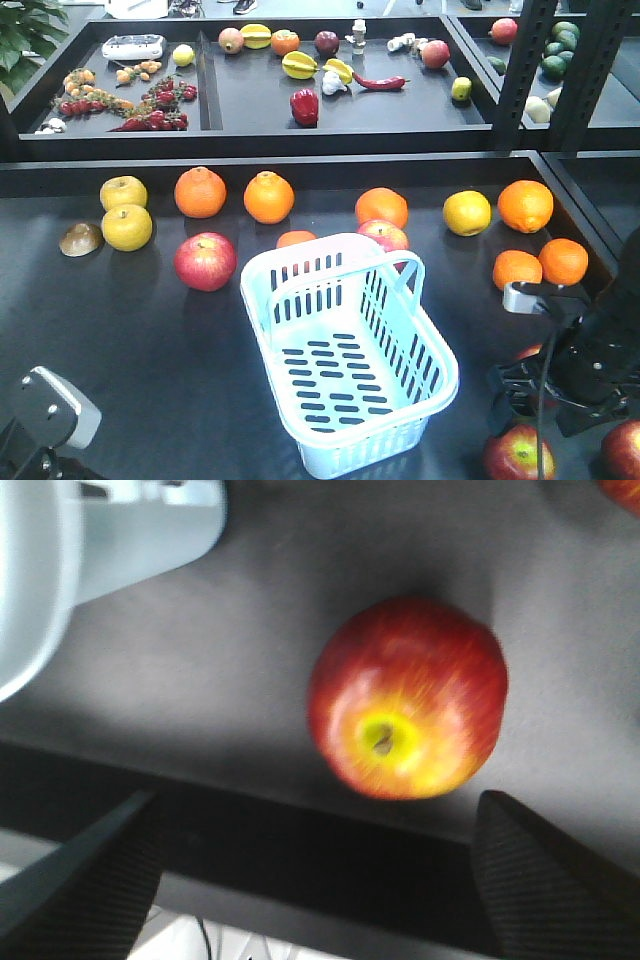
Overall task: Pick three apples into basket with both arms
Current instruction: 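Reach the right gripper down to the red apple beside the basket, then close the right gripper on the red apple and lift it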
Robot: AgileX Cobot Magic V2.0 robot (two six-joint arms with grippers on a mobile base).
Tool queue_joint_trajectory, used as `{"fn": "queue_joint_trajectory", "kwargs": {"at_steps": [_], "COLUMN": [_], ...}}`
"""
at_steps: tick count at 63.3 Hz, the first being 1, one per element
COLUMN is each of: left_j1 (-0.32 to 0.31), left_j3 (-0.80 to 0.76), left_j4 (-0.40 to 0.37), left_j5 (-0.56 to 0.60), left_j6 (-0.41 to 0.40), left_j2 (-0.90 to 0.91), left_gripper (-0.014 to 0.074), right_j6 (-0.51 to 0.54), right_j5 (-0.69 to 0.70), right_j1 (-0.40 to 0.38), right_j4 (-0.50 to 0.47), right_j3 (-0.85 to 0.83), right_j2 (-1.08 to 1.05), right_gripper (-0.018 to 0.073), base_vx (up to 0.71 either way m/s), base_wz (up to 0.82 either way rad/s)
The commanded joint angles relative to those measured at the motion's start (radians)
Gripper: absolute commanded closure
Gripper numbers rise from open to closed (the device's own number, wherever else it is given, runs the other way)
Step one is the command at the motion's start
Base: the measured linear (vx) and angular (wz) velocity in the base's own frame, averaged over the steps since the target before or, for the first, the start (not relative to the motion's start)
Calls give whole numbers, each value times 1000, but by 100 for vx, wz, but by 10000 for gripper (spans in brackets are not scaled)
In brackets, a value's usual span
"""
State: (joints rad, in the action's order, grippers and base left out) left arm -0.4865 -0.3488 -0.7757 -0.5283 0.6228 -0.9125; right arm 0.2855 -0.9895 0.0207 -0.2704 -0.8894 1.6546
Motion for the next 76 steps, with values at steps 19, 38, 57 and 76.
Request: {"fn": "queue_joint_trajectory", "kwargs": {"at_steps": [19, 38, 57, 76], "left_j1": [-3, -3, -3, -3], "left_j3": [-19, -19, -19, -19], "left_j4": [-33, -33, -33, -33], "left_j5": [29, 28, 27, 28], "left_j6": [-10, -10, -10, -10], "left_j2": [13, 13, 13, 13], "left_gripper": [603, 603, 603, 603], "right_j6": [-64, -90, -91, -88], "right_j5": [38, 40, 57, 44], "right_j1": [-1, -1, -1, -1], "right_j4": [60, 81, 73, 14], "right_j3": [-72, -73, -73, -73], "right_j2": [102, 168, 212, 259], "right_gripper": [-32, -32, -32, 15], "base_vx": [0, 0, 0, 0], "base_wz": [0, 0, 0, 0]}}
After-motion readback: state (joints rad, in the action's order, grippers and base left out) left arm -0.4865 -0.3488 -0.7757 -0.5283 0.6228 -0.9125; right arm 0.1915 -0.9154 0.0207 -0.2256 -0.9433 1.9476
